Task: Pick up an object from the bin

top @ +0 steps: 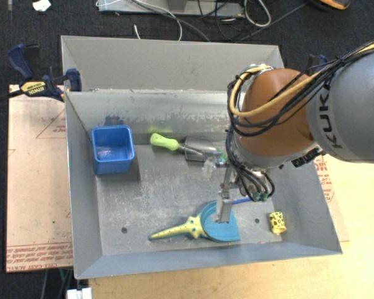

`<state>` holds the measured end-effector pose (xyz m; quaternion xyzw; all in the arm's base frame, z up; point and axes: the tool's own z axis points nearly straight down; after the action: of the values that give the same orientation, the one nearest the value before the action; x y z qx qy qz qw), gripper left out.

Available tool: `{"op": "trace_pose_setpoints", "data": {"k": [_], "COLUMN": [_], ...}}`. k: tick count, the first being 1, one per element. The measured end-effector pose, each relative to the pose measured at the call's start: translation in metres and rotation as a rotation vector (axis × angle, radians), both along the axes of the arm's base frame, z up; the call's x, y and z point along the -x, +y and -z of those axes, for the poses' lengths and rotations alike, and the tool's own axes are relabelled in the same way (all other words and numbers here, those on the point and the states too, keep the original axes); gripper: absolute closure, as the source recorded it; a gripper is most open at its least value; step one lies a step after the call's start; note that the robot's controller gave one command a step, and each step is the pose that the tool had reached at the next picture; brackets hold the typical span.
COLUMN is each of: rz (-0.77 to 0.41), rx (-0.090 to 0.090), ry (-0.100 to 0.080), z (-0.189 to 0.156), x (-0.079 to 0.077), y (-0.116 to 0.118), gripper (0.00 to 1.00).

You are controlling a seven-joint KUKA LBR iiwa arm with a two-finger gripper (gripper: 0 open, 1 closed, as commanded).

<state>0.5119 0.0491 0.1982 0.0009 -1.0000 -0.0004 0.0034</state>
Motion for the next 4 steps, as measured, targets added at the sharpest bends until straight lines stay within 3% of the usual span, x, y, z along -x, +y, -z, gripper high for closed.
{"op": "trace_pose_setpoints", "data": {"k": [1, 2, 3, 4], "rz": [0.001, -0.122, -0.175, -0.113], "rx": [0.0, -0.001, -0.002, -0.004], "ry": [-0.007, -0.015, -0.004, -0.018], "z": [-0.003, 0.036, 0.086, 0.115], "x": [-0.002, 0.011, 0.035, 0.03], "y": [0.0, 0.006, -0.003, -0.006], "gripper": [0.0, 0.0, 0.0, 0.0]}}
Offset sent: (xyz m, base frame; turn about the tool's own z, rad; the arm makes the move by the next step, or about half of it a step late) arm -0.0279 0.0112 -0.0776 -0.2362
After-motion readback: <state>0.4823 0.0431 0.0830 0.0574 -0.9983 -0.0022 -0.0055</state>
